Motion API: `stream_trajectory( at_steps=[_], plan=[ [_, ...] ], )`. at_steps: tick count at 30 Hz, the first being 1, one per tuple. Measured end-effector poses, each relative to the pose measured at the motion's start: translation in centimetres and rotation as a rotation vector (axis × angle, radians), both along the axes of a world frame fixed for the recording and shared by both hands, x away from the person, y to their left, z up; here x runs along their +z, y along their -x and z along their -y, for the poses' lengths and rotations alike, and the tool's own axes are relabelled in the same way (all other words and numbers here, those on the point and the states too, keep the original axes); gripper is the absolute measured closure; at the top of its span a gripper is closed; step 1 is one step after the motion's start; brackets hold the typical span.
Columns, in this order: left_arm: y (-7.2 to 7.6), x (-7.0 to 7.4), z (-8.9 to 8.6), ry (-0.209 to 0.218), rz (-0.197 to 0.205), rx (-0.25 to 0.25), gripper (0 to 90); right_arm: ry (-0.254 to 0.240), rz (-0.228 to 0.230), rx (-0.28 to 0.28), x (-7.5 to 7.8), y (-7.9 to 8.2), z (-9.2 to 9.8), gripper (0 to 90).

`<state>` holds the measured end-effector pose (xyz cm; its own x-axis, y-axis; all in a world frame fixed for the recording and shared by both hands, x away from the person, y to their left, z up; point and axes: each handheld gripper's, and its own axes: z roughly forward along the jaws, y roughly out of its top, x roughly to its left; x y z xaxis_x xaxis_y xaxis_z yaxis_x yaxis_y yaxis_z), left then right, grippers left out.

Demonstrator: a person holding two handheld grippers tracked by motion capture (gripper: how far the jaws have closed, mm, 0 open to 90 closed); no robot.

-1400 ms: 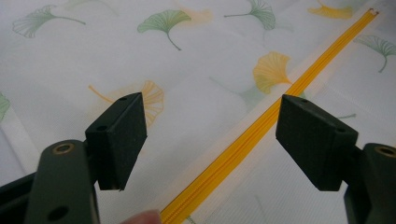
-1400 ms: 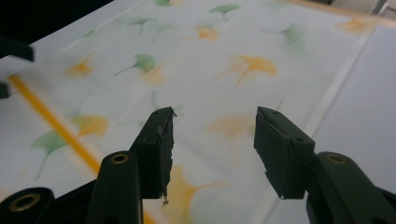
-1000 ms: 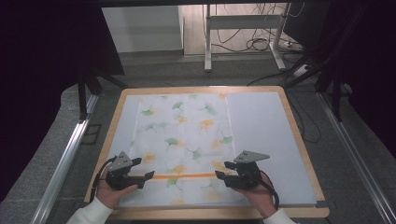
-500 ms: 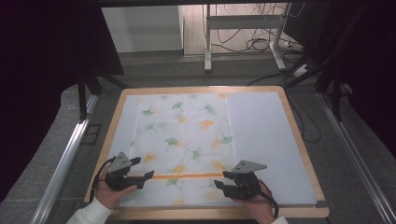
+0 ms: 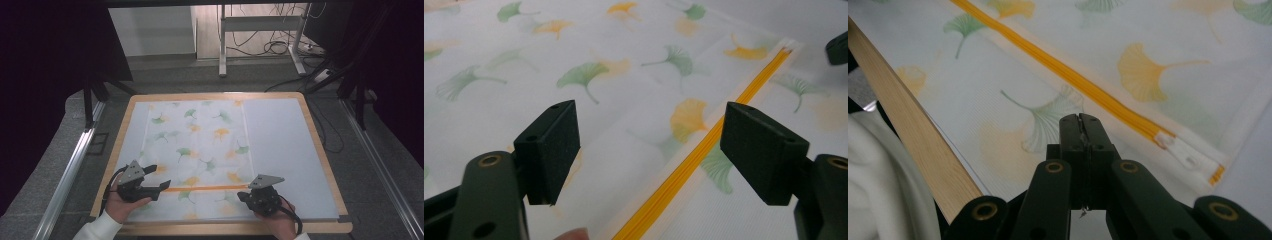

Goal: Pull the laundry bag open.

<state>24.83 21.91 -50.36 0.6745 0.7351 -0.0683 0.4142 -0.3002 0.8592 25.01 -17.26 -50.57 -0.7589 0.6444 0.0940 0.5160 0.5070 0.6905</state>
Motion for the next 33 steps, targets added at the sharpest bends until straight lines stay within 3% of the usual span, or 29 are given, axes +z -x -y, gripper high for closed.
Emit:
stream_trajectory(
  at_steps=[8, 17, 22, 33],
  plan=[
    [-0.8, 0.9, 2.0, -0.003, -0.029, -0.047, 28.2, 0.029, -0.019, -0.026, -0.4, -0.1, 0.9, 89.1],
    [-1.1, 2.1, 5.3, -0.025, -0.019, -0.111, 30.1, 0.041, -0.037, -0.038, -0.7, 0.1, 1.5, 89.1],
    [-1.4, 2.2, 8.0, -0.064, -0.018, -0.167, 30.5, 0.041, -0.035, -0.04, -0.7, 0.2, 1.7, 89.1],
    [-2.8, 2.1, 10.8, -0.067, -0.048, -0.203, 32.9, 0.037, -0.038, -0.057, -0.7, 0.2, 2.4, 89.1]
  ],
)
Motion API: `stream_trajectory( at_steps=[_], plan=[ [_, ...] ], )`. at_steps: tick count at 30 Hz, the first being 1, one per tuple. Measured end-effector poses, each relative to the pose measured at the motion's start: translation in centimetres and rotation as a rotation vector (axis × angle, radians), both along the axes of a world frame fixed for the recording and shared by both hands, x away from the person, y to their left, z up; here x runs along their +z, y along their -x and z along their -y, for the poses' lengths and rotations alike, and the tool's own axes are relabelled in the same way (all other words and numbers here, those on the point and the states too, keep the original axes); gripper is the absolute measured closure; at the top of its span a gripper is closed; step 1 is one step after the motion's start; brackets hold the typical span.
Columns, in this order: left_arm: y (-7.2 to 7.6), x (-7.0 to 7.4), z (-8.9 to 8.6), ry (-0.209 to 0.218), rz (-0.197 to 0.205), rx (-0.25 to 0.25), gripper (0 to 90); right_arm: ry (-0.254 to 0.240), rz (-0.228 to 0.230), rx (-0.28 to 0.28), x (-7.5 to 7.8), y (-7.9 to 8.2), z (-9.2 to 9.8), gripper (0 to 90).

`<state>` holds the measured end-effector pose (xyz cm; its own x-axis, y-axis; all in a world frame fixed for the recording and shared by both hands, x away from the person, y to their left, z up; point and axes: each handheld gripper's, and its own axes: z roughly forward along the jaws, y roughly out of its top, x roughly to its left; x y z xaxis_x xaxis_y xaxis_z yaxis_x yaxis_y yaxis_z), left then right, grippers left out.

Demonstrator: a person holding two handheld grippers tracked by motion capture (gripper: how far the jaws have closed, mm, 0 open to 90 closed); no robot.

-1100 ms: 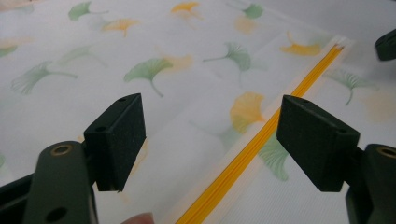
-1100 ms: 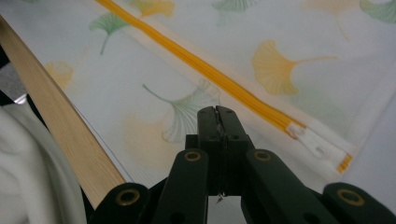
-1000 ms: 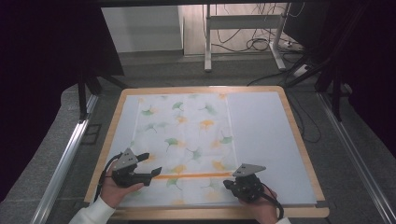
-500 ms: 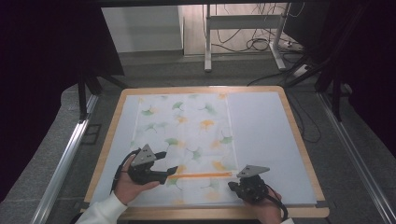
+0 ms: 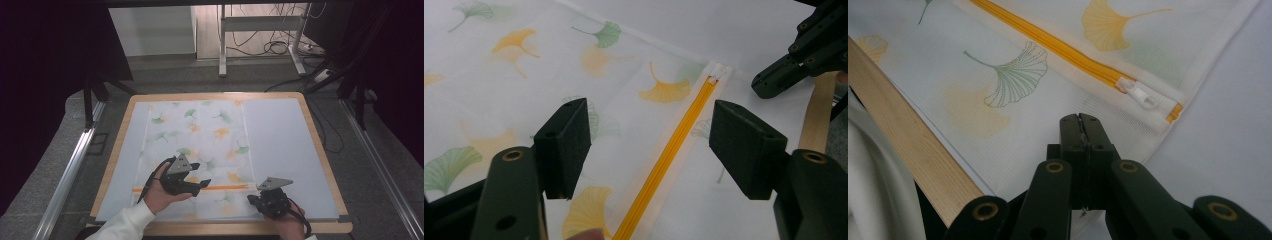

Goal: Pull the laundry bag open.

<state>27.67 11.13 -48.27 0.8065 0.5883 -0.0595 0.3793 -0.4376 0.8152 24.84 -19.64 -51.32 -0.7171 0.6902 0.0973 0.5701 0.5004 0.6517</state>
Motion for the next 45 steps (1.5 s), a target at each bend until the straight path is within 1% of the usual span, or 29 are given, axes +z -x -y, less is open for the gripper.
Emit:
stream_trajectory(
  at_steps=[3, 9, 14, 19, 29, 36, 40, 45],
  plan=[
    [-0.3, -0.3, 0.5, -0.012, -0.006, -0.004, 33.6, 0.003, 0.0, -0.006, 0.0, -0.2, 0.0, 89.1],
    [-0.9, -0.6, 1.6, -0.019, -0.013, -0.009, 34.4, 0.014, -0.003, -0.008, -0.3, -0.6, 0.1, 89.1],
    [-1.3, -0.7, 2.5, -0.015, -0.017, -0.018, 34.7, 0.026, -0.016, -0.012, -0.6, -0.9, 0.1, 89.1],
    [-1.7, -0.6, 3.1, -0.011, -0.026, -0.022, 35.5, 0.021, -0.021, -0.013, -0.6, -1.0, 0.1, 89.1],
    [-2.1, -0.5, 4.1, -0.024, -0.025, -0.033, 36.4, 0.021, -0.023, -0.016, -0.6, -1.0, 0.1, 89.2],
    [-2.5, -0.6, 5.2, -0.02, -0.037, -0.046, 36.7, 0.028, -0.02, -0.015, -0.6, -0.9, 0.0, 89.2],
    [-2.7, -0.8, 6.0, -0.032, -0.041, -0.057, 37.0, 0.024, -0.025, -0.017, -0.6, -0.9, 0.1, 89.2],
    [-2.9, -0.9, 6.8, -0.034, -0.04, -0.068, 37.3, 0.026, -0.023, -0.014, -0.6, -0.9, 0.1, 89.2]
  ],
)
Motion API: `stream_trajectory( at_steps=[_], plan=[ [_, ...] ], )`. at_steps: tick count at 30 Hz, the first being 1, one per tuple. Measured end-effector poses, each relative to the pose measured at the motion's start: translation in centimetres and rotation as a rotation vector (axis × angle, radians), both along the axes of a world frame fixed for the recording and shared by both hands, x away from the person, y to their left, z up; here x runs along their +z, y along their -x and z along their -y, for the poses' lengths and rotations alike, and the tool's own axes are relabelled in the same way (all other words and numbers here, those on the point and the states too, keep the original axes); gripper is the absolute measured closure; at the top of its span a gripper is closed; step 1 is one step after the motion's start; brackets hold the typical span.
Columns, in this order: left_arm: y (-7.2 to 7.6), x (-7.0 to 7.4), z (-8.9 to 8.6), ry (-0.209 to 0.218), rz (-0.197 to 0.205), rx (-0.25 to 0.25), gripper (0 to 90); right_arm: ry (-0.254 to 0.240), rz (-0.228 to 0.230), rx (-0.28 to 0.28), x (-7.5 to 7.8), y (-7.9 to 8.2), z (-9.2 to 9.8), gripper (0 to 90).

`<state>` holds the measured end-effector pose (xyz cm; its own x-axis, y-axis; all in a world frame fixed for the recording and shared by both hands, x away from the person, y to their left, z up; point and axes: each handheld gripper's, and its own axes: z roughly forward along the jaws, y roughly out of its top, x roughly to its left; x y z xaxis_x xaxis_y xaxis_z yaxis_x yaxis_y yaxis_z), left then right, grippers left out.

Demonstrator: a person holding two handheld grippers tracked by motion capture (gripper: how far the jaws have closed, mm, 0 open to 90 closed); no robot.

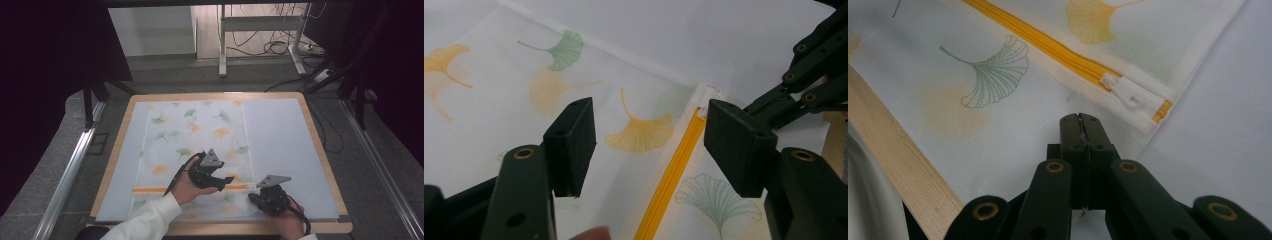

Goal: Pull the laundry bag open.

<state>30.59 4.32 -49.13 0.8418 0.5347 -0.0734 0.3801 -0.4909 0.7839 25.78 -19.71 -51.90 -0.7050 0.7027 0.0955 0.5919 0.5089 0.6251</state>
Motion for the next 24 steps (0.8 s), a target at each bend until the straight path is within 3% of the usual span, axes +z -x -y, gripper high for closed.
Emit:
stream_trajectory(
  at_steps=[24],
  plan=[
    [-1.2, -1.4, 2.9, -0.018, -0.024, -0.039, 40.5, 0.003, 0.001, 0.0, 0.0, 0.1, 0.0, 89.2]
  ],
)
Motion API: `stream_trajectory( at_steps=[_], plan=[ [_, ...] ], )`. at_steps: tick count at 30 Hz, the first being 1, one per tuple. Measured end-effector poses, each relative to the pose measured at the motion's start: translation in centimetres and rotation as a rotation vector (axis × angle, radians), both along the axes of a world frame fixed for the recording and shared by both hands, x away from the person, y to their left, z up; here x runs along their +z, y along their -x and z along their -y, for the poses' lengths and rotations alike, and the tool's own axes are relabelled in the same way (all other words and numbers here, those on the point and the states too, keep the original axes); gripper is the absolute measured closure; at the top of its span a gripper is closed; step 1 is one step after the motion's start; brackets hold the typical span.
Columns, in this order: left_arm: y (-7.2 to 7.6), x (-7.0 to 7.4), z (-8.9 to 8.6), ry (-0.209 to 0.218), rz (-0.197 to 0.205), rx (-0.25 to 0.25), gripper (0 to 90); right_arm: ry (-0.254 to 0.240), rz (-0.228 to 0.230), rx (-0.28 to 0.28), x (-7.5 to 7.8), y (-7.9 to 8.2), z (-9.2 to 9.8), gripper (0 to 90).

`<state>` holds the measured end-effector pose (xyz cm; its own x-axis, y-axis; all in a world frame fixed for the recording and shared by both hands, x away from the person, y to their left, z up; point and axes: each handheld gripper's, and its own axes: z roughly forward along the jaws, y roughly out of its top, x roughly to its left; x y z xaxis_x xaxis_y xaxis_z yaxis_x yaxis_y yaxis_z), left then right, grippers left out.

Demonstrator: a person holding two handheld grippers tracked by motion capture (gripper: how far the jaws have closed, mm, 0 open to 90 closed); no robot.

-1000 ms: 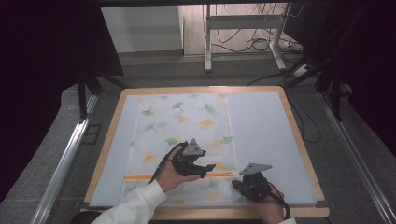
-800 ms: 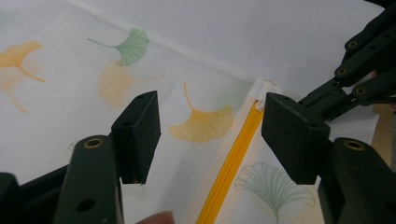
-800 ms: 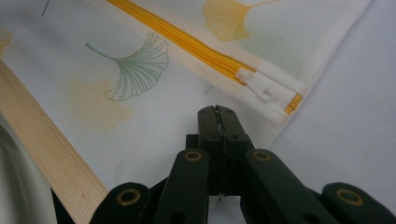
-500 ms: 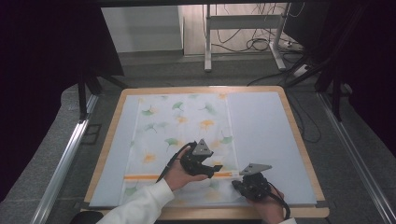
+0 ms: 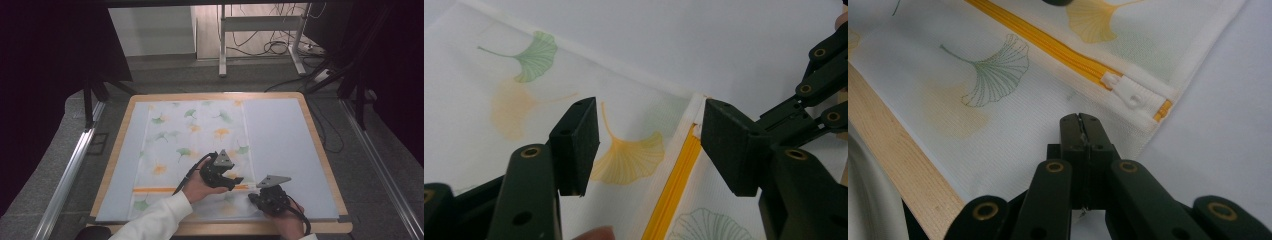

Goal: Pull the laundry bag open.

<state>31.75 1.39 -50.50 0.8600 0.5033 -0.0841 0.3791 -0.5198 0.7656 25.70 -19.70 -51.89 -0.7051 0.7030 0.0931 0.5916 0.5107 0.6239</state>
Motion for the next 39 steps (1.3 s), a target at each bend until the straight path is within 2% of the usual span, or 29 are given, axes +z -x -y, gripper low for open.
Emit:
stream_trajectory(
  at_steps=[6, 16, 22, 26, 31, 35, 39],
  plan=[
    [-0.2, -0.5, 0.8, 0.003, -0.009, -0.006, 42.8, 0.003, 0.003, 0.002, 0.0, 0.0, 0.0, 89.2],
    [-0.4, -1.2, 2.3, -0.021, -0.018, -0.036, 46.7, 0.003, 0.004, 0.002, 0.0, 0.1, 0.0, 89.2],
    [-0.7, -1.1, 3.2, -0.038, -0.01, -0.061, 48.0, 0.004, 0.004, 0.002, 0.0, 0.4, 0.0, 89.2],
    [-0.6, -1.4, 3.5, -0.054, -0.019, -0.082, 49.4, 0.003, 0.0, 0.004, 0.0, 0.6, 0.0, 89.1],
    [-0.4, -1.5, 3.8, -0.067, -0.015, -0.121, 50.0, 0.003, -0.007, 0.004, 0.1, 0.7, 0.1, 89.1],
    [-0.3, -1.8, 4.1, -0.088, -0.023, -0.133, 50.5, 0.002, -0.007, 0.005, 0.0, 0.7, 0.1, 89.2],
    [-0.3, -2.0, 4.4, -0.089, -0.026, -0.142, 51.9, 0.001, -0.008, 0.006, 0.0, 0.7, 0.1, 89.2]
  ],
)
